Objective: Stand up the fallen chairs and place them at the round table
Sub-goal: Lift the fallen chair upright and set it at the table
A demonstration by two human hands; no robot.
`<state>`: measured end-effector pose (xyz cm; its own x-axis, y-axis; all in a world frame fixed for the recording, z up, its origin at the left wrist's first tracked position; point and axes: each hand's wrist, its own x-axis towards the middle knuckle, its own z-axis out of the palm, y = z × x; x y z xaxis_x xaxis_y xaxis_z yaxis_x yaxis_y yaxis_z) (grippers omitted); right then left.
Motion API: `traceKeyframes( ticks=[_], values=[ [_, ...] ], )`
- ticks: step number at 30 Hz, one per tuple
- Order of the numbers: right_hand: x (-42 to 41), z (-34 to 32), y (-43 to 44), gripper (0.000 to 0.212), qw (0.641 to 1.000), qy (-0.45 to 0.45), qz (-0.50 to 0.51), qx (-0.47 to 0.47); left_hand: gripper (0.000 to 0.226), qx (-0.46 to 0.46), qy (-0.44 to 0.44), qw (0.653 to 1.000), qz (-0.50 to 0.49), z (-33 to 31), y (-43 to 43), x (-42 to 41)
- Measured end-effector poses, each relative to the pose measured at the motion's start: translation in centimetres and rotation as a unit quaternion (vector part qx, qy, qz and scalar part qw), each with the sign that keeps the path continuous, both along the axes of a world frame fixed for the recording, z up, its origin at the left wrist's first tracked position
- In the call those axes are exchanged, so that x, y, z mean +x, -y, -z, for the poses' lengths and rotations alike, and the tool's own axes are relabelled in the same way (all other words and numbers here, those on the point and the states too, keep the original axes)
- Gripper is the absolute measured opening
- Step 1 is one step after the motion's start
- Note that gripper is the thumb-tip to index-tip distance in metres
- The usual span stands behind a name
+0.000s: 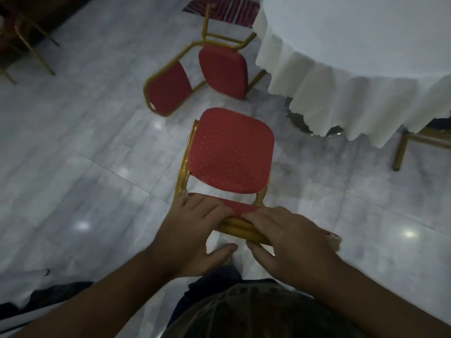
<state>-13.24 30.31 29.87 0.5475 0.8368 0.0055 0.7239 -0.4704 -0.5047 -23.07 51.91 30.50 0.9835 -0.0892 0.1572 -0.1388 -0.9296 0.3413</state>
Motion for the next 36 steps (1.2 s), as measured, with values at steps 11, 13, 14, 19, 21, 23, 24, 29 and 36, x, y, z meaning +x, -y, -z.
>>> traceKeyframes(
  ticks=[11, 13, 14, 19, 21, 23, 24, 29, 36],
  values=[
    [-1.9, 3.0, -5.2, 0.033, 0.998, -0.013, 0.031, 0.049, 0.056, 0.077, 0.127, 0.985, -0.091, 1.9, -4.9, -1.2],
    [-1.9, 3.5, -6.2, 0.034, 0.997, 0.014, 0.057, 0.059, 0.057, 0.065, 0.154, 0.982, -0.083, 2.5, -5.8, -0.9],
    [-1.6, 3.7, -6.5, 0.035, 0.995, 0.027, 0.071, 0.062, 0.057, 0.056, 0.164, 0.981, -0.085, 2.8, -5.9, -0.7],
    [1.3, 4.0, -6.6, 0.043, 0.993, 0.045, 0.094, 0.057, 0.055, 0.014, 0.172, 0.978, -0.116, 4.6, -5.7, 1.8],
    [2.6, 4.0, -6.5, 0.042, 0.993, 0.049, 0.1, 0.05, 0.055, -0.003, 0.169, 0.979, -0.112, 5.3, -5.6, 3.0],
    [3.6, 4.1, -6.2, 0.038, 0.991, 0.064, 0.111, 0.044, 0.053, -0.017, 0.172, 0.98, -0.099, 5.9, -5.6, 4.4],
    [4.0, 4.2, -6.1, 0.037, 0.99, 0.072, 0.117, 0.041, 0.052, -0.025, 0.176, 0.98, -0.091, 6.1, -5.5, 5.2],
    [5.8, 4.1, -4.0, 0.036, 0.98, 0.086, 0.176, 0.03, 0.051, -0.057, 0.189, 0.98, -0.035, 6.4, -4.2, 9.7],
    [9.7, 4.3, 0.4, 0.031, 0.962, 0.077, 0.258, 0.04, 0.052, -0.104, 0.183, 0.977, 0.028, 6.2, -0.3, 17.2]
  ],
)
